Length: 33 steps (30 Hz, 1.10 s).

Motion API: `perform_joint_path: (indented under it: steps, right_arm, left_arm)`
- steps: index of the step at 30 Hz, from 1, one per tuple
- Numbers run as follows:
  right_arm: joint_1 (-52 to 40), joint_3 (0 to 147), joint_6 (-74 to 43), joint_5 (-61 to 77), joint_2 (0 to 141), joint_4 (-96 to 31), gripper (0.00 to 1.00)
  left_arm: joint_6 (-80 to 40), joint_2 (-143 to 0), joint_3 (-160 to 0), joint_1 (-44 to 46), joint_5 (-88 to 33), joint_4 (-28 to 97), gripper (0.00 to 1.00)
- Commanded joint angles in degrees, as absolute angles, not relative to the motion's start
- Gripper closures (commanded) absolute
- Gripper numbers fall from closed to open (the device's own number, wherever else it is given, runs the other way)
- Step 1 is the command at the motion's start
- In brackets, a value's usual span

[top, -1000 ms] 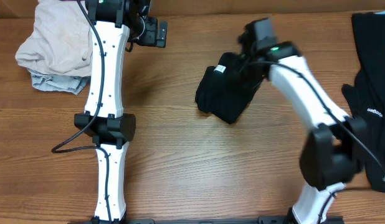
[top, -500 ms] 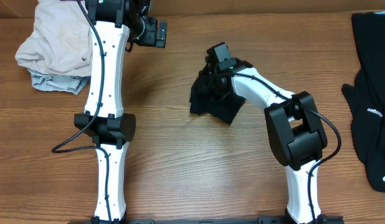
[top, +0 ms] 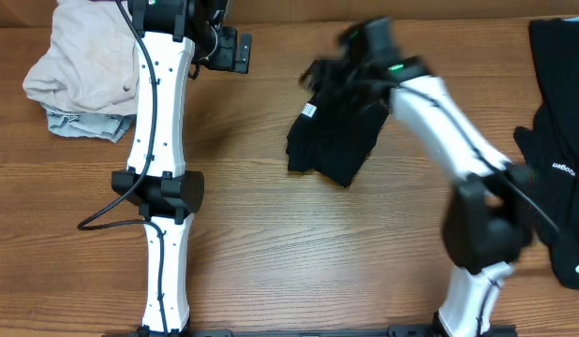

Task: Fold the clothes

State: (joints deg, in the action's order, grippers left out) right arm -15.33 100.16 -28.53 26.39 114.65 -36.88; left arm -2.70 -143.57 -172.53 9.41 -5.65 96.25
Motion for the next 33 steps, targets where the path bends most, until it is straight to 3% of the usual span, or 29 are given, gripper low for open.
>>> perform_joint_path:
  steps: [1, 4, 9, 13, 22, 33]
  right_arm:
    - [-8.3, 102.8, -31.1, 24.7, 105.4, -37.9, 0.11]
    - [-2.8, 102.8, -30.1, 25.3, 104.6, -42.1, 0.00]
    - [4.2, 102.8, -23.6, 26.4, 104.6, -53.0, 0.00]
    - [5.8, 102.8, -20.5, 26.1, 104.6, -57.4, 0.00]
    - [5.8, 102.8, -19.2, 24.3, 104.6, -60.3, 0.00]
    - [5.8, 102.8, -19.2, 24.0, 104.6, -61.8, 0.00]
  left_arm:
    - [-1.1, -143.0, -171.3, 10.0, -9.7, 96.1, 0.00]
    - [5.5, -143.2, -167.2, 10.6, -13.6, 94.8, 0.00]
    - [22.6, -143.2, -153.0, 12.0, -30.0, 86.7, 0.00]
    - [25.1, -143.2, -143.2, 12.8, -37.6, 77.1, 0.00]
    - [24.8, -143.2, -130.3, 16.9, -35.5, 64.3, 0.00]
    - [21.6, -143.9, -125.1, 21.5, -25.9, 58.0, 0.00]
